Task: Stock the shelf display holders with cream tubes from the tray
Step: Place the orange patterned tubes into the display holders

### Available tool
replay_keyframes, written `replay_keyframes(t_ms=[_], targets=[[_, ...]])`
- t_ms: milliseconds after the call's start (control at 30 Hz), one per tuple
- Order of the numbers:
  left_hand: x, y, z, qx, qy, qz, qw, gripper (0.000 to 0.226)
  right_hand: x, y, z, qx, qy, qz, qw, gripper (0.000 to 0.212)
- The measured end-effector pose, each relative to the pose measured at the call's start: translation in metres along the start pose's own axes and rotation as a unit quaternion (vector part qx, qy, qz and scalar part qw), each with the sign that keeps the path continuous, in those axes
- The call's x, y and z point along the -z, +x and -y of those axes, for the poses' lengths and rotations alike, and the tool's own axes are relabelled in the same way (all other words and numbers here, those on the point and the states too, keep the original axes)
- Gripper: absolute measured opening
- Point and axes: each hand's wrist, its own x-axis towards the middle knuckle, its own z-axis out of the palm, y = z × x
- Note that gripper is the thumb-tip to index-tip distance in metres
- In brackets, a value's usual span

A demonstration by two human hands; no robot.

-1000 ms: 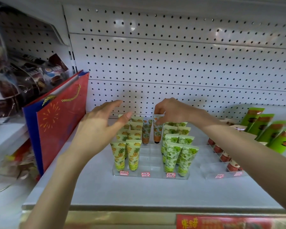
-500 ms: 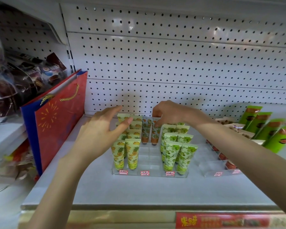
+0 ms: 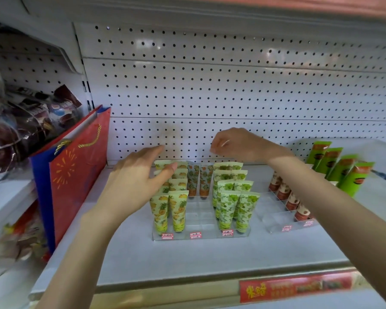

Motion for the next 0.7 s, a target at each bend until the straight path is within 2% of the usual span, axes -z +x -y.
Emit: replay_keyframes(t_ms=[100, 233, 300, 467, 600, 700], targets=[[0.000, 0.005, -0.004, -0.041, 0.037, 0.009, 0.998, 0.064, 0.005, -0.029, 0.006, -0.048, -0.001, -0.054, 0.997, 0.032], [0.001, 0.012, -0.012, -0.093, 0.090, 0.047, 0.990, 0.094, -0.002, -0.078, 0.010, -0.106, -0.207, -0.107, 0.967, 0.052], [-0.003, 0.014, -0.022, -0.112, 0.125, 0.071, 0.983, 0.100, -0.010, -0.101, 0.006, -0.116, -0.240, -0.134, 0.954, 0.058], [-0.015, 0.011, -0.054, -0.163, 0.155, 0.113, 0.968, 0.090, -0.021, -0.157, -0.015, -0.170, -0.231, -0.177, 0.941, 0.079], [-0.026, 0.006, -0.086, -0.191, 0.161, 0.103, 0.963, 0.091, -0.018, -0.199, -0.042, -0.223, -0.207, -0.159, 0.939, 0.066], [-0.040, 0.001, -0.118, -0.214, 0.159, 0.083, 0.960, 0.098, -0.007, -0.232, -0.064, -0.241, -0.195, -0.168, 0.936, 0.073]])
